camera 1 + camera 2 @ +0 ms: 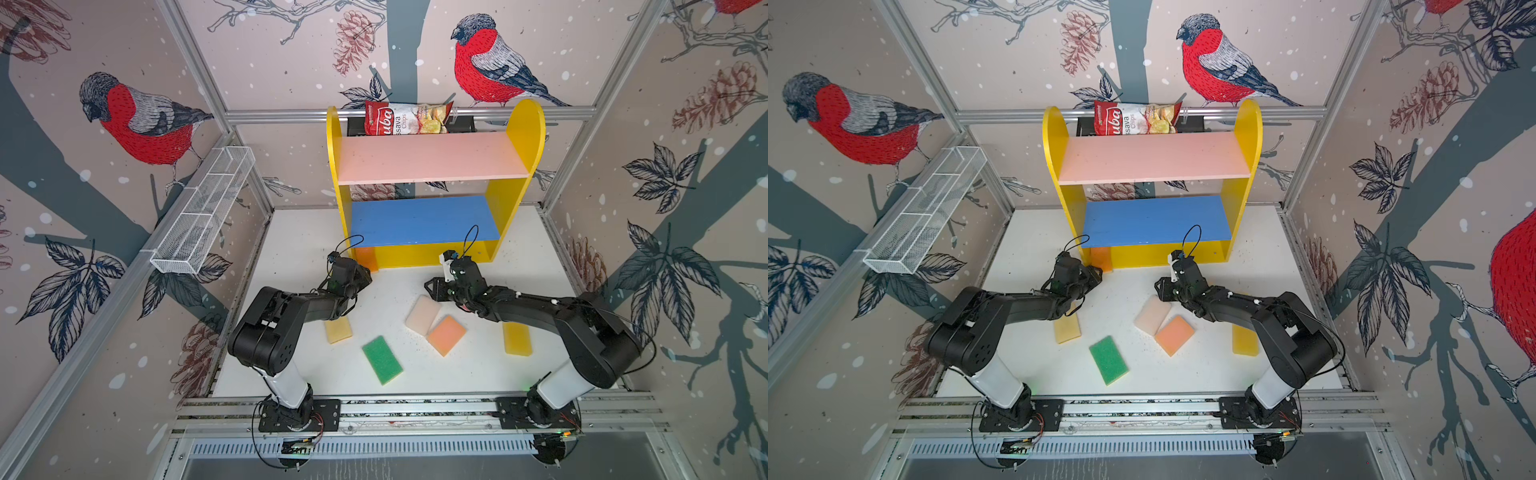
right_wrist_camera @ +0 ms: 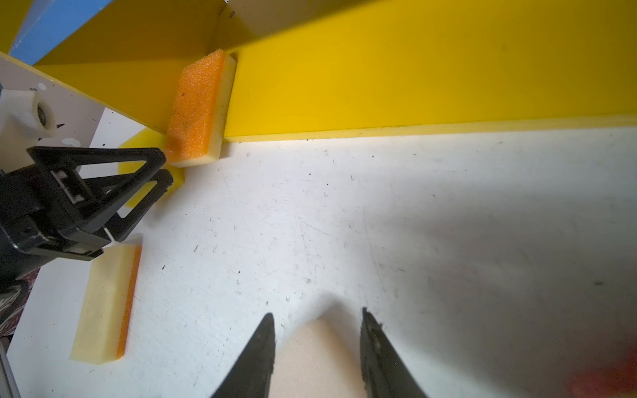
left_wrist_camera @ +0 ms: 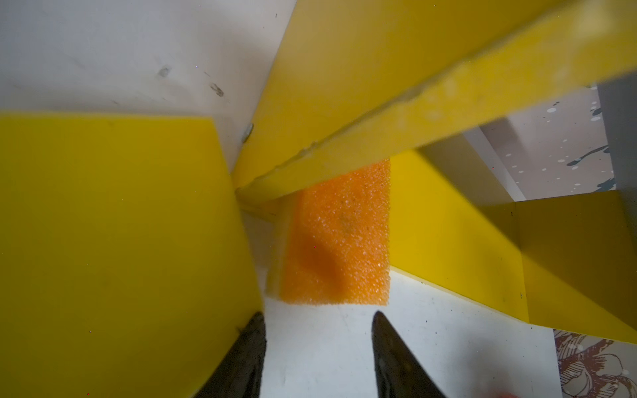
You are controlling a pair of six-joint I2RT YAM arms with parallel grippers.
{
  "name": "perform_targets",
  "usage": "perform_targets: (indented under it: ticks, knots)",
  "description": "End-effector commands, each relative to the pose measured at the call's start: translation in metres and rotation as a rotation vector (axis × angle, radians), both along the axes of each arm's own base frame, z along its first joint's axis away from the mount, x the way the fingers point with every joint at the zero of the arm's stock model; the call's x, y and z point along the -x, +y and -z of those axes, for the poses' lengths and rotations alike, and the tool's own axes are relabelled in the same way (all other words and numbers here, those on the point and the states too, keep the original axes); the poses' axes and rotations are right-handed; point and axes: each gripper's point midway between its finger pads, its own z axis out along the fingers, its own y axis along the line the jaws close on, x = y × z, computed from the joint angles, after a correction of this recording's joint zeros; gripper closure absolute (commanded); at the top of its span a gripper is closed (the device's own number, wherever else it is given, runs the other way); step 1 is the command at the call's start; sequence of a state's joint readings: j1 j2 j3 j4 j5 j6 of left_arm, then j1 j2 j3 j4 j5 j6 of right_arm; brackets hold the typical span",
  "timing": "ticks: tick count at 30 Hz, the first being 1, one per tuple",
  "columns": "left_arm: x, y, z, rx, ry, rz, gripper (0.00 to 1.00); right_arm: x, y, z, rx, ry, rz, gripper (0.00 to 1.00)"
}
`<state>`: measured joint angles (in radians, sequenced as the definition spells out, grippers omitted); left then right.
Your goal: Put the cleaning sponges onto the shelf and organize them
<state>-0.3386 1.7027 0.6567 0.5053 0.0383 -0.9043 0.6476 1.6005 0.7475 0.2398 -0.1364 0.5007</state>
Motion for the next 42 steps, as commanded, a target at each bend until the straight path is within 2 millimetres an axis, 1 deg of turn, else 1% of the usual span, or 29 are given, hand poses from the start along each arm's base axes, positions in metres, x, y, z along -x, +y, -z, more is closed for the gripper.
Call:
perform_targets:
  ticks: [1,6,8,12,15,17,19,21,23,26,28,29,31,33,36,42]
  knots:
    - [-0.007,-0.008,-0.011,0.067,-0.044,0.023,0.52,-0.002,0.001,-0.005,-0.011,-0.013,0.001,0.59]
    - [-0.003,0.012,-0.011,0.03,-0.038,-0.02,0.52,-0.002,0.0,-0.005,-0.007,-0.016,0.002,0.59]
    - [-0.001,0.024,-0.01,0.02,-0.033,-0.041,0.5,-0.002,0.0,-0.004,-0.007,-0.015,0.002,0.59]
    - [0.006,0.048,-0.008,-0.002,-0.021,-0.082,0.5,-0.002,0.0,-0.002,-0.007,-0.009,-0.001,0.59]
    - [0.011,0.071,-0.007,-0.05,0.0,-0.127,0.5,-0.003,0.0,-0.003,-0.008,-0.01,0.0,0.59]
    - [0.013,0.08,-0.013,-0.062,-0.011,-0.138,0.49,-0.003,0.0,-0.003,-0.008,-0.011,-0.001,0.59]
    - [0.013,0.082,-0.023,-0.073,-0.024,-0.134,0.48,-0.003,0.0,-0.003,-0.008,-0.011,0.0,0.59]
    - [0.013,0.076,-0.032,-0.054,-0.038,-0.109,0.45,-0.004,0.0,-0.003,-0.009,-0.01,-0.002,0.59]
    - [0.013,0.064,-0.039,-0.037,-0.048,-0.075,0.43,-0.004,0.002,-0.002,-0.014,-0.006,-0.005,0.59]
    - [0.016,0.035,-0.044,-0.036,-0.05,0.002,0.43,-0.005,0.006,-0.001,-0.023,0.005,-0.01,0.59]
    - [0.02,0.016,-0.038,-0.024,-0.032,0.047,0.46,-0.006,0.007,-0.002,-0.032,0.009,-0.01,0.59]
    - [0.021,0.012,-0.033,-0.007,-0.017,0.054,0.47,-0.006,0.008,-0.003,-0.035,0.009,-0.012,0.59]
    - [0.024,0.009,-0.019,0.03,0.006,0.052,0.5,-0.006,0.009,-0.004,-0.037,0.008,-0.012,0.59]
    - [0.024,0.007,-0.01,0.05,0.015,0.048,0.5,-0.006,0.008,-0.005,-0.034,0.007,-0.013,0.59]
    - [0.017,0.006,0.0,0.069,0.023,0.035,0.47,-0.005,0.006,-0.004,-0.023,0.007,-0.013,0.59]
    - [-0.002,-0.009,0.0,0.151,-0.023,0.044,0.44,-0.004,0.002,-0.004,-0.014,0.003,0.0,0.59]
